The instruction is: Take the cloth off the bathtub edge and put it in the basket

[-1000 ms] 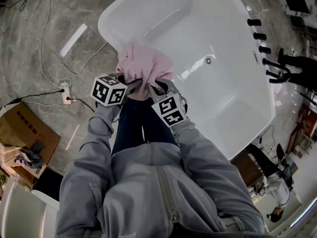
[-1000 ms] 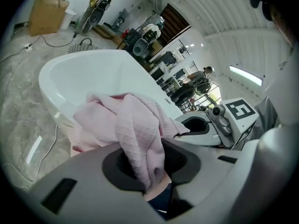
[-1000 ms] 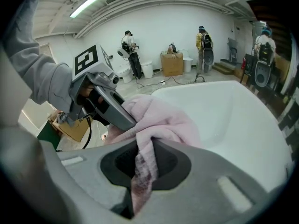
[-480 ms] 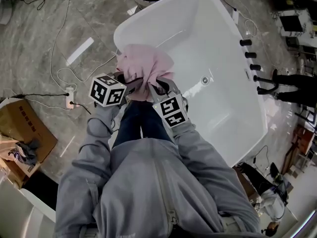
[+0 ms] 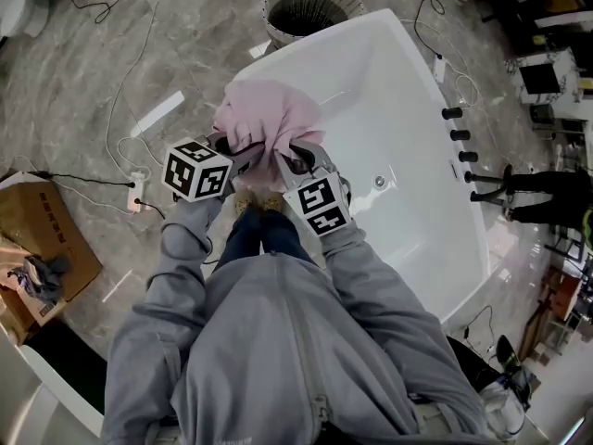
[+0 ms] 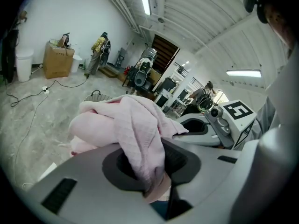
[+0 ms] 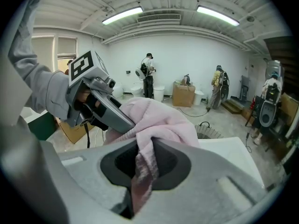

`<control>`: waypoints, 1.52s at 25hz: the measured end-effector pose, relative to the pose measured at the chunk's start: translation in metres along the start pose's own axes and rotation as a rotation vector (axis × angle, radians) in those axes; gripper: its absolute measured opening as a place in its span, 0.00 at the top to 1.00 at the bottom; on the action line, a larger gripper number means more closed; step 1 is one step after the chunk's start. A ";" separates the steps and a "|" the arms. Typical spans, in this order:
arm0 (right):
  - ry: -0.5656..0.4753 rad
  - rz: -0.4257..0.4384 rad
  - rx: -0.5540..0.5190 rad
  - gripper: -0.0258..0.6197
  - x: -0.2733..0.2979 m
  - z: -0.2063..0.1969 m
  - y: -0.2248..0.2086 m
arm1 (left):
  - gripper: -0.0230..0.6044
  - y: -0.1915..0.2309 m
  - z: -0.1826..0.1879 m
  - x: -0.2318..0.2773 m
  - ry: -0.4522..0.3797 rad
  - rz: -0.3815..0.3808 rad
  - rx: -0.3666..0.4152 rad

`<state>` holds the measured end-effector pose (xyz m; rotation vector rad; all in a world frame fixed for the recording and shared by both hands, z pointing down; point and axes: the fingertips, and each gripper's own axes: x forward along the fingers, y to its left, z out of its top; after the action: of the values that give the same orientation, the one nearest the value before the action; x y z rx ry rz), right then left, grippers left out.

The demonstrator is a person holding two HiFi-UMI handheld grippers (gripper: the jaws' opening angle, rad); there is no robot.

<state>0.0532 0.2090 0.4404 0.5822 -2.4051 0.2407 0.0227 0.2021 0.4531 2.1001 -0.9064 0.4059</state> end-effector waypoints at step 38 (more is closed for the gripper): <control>-0.166 0.018 -0.140 0.90 0.137 0.208 -0.042 | 0.82 0.155 0.163 -0.105 -0.195 0.119 0.060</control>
<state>-0.1361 0.0595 0.3665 0.5346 -2.5632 0.0319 -0.1653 0.0589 0.3766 2.1743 -1.1497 0.2955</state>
